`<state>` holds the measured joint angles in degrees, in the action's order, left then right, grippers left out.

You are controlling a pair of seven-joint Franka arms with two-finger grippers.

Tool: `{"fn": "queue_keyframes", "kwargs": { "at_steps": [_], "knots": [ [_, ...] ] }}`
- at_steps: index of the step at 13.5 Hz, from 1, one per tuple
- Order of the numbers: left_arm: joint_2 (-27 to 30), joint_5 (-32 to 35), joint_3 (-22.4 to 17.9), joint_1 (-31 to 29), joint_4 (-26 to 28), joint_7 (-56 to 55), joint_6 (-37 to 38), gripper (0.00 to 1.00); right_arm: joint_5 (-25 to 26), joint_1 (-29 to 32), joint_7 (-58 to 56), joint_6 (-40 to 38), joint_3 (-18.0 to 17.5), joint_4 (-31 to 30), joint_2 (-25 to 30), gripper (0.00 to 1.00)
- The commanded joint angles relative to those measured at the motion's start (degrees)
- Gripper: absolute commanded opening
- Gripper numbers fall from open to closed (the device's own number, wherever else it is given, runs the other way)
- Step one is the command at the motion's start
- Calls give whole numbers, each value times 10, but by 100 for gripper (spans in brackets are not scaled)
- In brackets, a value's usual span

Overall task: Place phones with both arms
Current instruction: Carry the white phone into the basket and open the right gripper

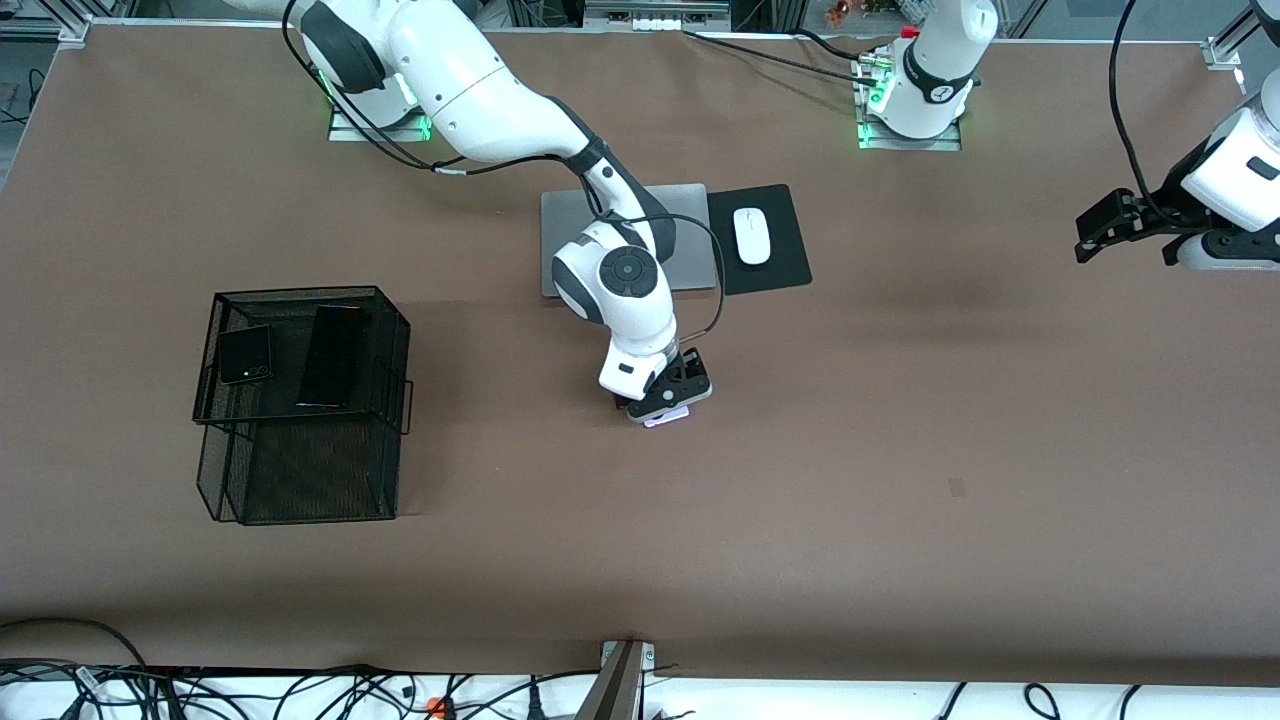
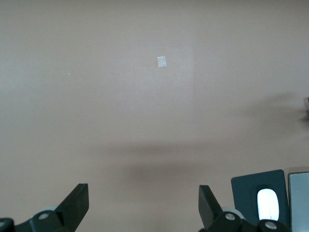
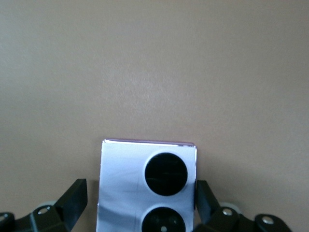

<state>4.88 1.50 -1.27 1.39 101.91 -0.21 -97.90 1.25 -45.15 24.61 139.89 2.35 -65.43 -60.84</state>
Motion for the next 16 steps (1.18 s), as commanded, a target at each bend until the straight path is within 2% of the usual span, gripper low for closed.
{"fn": "queue_keyframes", "kwargs": {
  "at_steps": [1,5,7,8,12,16],
  "knots": [
    [7,9,3,-4,2,4,6,100,-1,6,5,5,-9,2,-6,100],
    [7,9,3,-4,2,5,6,100,-2,6,18,18,-9,2,-12,99],
    [7,9,3,-4,2,5,6,100,-2,8,16,14,-9,4,-11,19],
    [7,9,3,-4,2,5,6,100,-2,8,16,11,-9,4,-9,0],
    [7,9,3,-4,2,5,6,100,-3,8,27,-84,-9,31,5,0],
    [7,9,2,-4,2,6,6,100,-2,7,57,-234,-9,58,87,0]
  ]
}}
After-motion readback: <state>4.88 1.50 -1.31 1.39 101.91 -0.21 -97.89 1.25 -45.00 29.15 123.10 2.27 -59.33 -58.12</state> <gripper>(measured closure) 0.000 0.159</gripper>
